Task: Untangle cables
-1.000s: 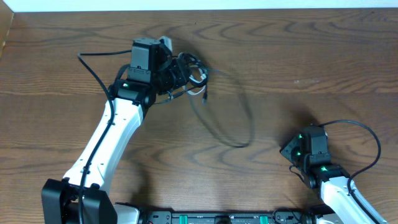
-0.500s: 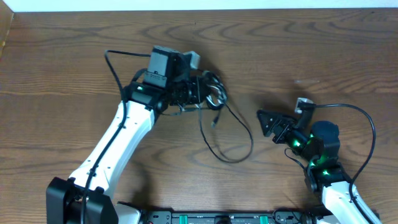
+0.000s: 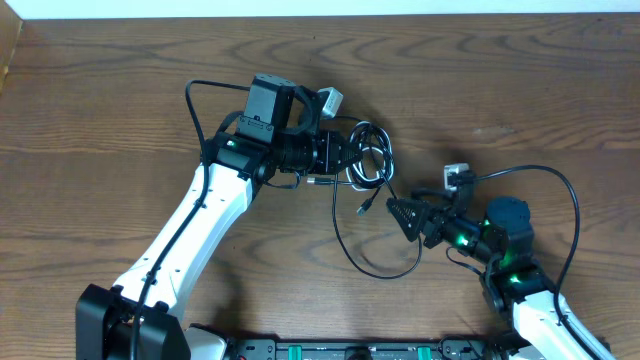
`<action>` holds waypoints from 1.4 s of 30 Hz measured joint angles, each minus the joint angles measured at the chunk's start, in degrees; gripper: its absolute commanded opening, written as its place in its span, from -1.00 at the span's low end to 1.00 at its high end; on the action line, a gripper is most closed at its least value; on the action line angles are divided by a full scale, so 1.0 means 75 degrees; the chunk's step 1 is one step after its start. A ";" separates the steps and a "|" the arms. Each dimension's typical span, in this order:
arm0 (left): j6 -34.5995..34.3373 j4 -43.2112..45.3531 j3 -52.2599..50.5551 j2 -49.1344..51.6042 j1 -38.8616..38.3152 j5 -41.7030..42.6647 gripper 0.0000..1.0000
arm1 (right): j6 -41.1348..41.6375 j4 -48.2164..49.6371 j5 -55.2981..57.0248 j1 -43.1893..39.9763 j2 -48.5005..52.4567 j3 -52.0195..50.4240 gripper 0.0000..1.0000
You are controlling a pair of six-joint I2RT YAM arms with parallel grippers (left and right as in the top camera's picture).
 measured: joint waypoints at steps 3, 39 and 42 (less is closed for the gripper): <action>-0.0006 0.0003 0.0000 0.0000 0.0000 0.0012 -0.85 | -0.0061 -0.0006 -0.0076 0.0178 0.0009 0.0000 0.12; -0.0495 0.0286 0.0000 -0.0216 0.2017 -0.0009 -0.85 | 0.0694 -0.2611 0.2352 -0.1142 0.0047 0.0000 0.03; -0.0498 0.0140 0.0000 -0.0216 0.1988 -0.0076 -0.85 | 0.0740 -0.2299 0.1964 -0.1145 0.0047 0.0000 0.19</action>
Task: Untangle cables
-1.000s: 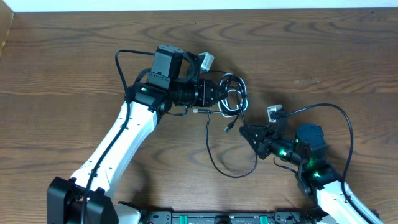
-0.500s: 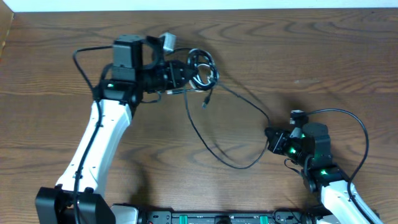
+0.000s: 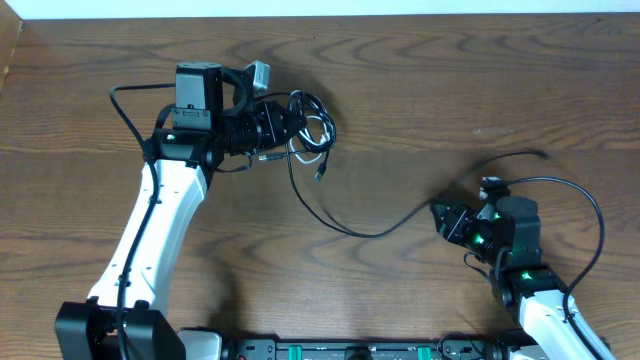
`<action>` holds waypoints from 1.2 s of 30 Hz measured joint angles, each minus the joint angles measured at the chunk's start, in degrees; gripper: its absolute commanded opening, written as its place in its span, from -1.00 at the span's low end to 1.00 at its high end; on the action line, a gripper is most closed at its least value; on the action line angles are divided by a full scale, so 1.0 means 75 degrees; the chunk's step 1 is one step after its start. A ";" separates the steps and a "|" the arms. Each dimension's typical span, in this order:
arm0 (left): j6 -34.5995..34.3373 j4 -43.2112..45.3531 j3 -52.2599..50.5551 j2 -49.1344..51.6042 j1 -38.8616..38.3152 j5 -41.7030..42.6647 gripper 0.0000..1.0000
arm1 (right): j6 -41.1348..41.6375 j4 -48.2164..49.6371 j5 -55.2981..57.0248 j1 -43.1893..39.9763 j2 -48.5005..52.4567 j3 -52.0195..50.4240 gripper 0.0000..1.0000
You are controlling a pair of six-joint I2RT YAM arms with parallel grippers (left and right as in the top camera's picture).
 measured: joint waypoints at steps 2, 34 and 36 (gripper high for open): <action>0.0000 -0.0050 0.0000 0.0000 -0.0099 -0.0026 -0.85 | 0.0026 0.0545 -0.0548 -0.0003 0.0000 -0.0006 0.49; 0.1842 0.0085 0.0000 0.0000 -0.2066 0.2238 -0.85 | 0.2270 0.2471 -0.2457 -0.0006 0.0029 -0.0035 0.15; 0.1859 0.0085 0.0000 0.0000 -0.2066 0.2282 -0.85 | 0.2267 0.2463 -0.2451 -0.0006 0.0029 -0.0035 0.13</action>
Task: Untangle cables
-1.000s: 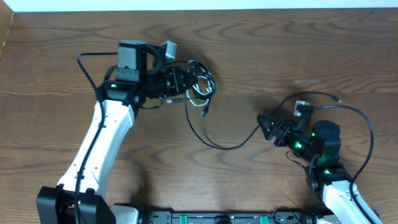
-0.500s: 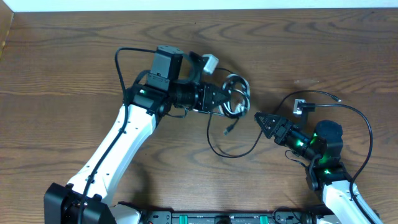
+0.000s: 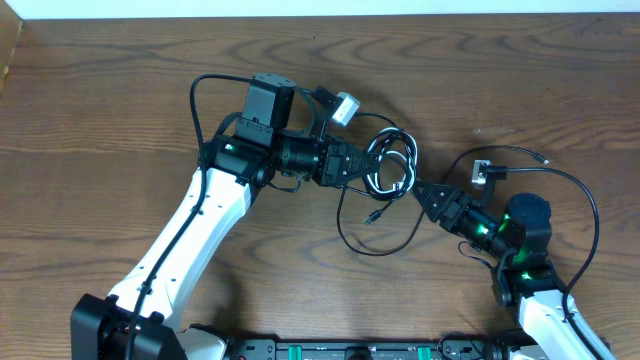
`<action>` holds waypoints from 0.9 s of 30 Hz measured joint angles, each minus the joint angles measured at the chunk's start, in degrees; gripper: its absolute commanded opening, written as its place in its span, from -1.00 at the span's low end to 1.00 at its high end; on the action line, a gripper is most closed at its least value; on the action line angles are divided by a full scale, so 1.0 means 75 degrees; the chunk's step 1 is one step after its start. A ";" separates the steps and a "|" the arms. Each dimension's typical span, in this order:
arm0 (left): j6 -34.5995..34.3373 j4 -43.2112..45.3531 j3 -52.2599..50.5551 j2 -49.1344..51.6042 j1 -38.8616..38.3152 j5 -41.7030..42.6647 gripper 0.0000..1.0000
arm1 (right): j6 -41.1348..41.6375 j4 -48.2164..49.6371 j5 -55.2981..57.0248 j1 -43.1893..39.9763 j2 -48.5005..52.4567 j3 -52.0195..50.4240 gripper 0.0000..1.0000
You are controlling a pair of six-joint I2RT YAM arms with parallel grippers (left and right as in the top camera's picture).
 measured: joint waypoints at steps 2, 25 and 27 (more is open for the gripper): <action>0.0006 0.0000 0.0000 0.0000 0.0000 0.0099 -0.85 | -0.0041 -0.0052 0.0070 0.0000 0.0000 0.0000 0.13; 0.3587 -0.0463 0.0000 0.0000 0.0000 0.0533 -0.85 | -0.3246 -0.0254 0.1116 -0.0076 0.0000 0.0000 -0.06; 0.3453 -0.0455 0.0000 0.0000 0.0000 0.0271 -0.85 | -0.3121 -0.0251 0.1005 -0.0111 0.0000 0.0000 -0.32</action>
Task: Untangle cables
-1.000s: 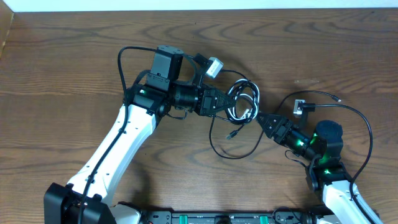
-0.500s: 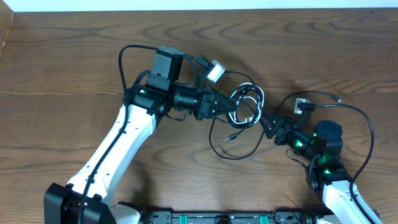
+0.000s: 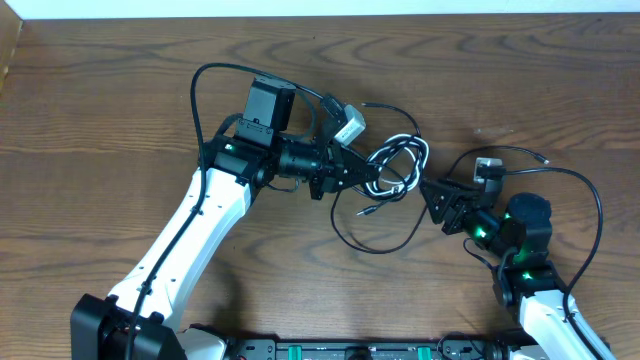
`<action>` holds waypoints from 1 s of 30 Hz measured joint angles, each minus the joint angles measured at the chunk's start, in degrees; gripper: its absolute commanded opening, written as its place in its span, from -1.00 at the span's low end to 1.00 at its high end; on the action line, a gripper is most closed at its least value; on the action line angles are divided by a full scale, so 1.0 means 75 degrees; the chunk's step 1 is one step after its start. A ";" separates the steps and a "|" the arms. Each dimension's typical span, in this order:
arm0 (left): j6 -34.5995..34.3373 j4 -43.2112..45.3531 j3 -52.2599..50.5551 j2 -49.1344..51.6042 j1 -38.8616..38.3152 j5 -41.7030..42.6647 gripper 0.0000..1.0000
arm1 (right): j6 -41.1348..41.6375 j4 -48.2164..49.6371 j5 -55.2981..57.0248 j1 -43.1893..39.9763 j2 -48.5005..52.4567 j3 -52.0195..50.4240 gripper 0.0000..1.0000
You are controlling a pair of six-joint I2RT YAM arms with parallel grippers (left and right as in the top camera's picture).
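Observation:
A tangled bundle of black and white cables (image 3: 398, 165) hangs just above the table's middle. My left gripper (image 3: 368, 174) is shut on the bundle's left side. A black cable (image 3: 383, 248) runs out of the bundle, loops low over the wood and rises to my right gripper (image 3: 428, 193). That gripper sits right of the bundle, pointing left, and appears shut on the cable. A loose plug end (image 3: 366, 211) dangles below the bundle.
The brown wooden table (image 3: 100, 110) carries nothing else. Each arm's own black wiring arcs beside it, the left arm's wiring (image 3: 205, 85) and the right arm's wiring (image 3: 585, 200). A dark rail (image 3: 330, 350) lines the front edge.
My left gripper has shifted slightly right and lifted the bundle a little. My right gripper has drawn back a touch to the right and turned. The low cable loop is about the same.
The grippers started close together, the bundle in the left and the cable looping between them. Then the left was far to the upper left and the right low at the right, the cable stretched long. Then both were together again, as now.

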 measured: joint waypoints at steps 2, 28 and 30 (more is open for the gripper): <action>-0.0487 -0.0003 0.0000 0.0000 0.0000 -0.0490 -0.85 | 0.0399 -0.0015 -0.0233 -0.0061 0.0000 0.0000 -0.48; -0.3663 0.0076 0.0000 0.0000 -0.0294 -0.1524 -0.85 | 0.5406 0.0778 -0.0976 0.1087 0.0003 -0.0006 -0.57; -0.3654 0.0079 0.0000 0.0000 -0.0469 -0.1533 -0.85 | 0.5429 0.0769 -0.0764 0.1148 0.0006 -0.0006 -0.59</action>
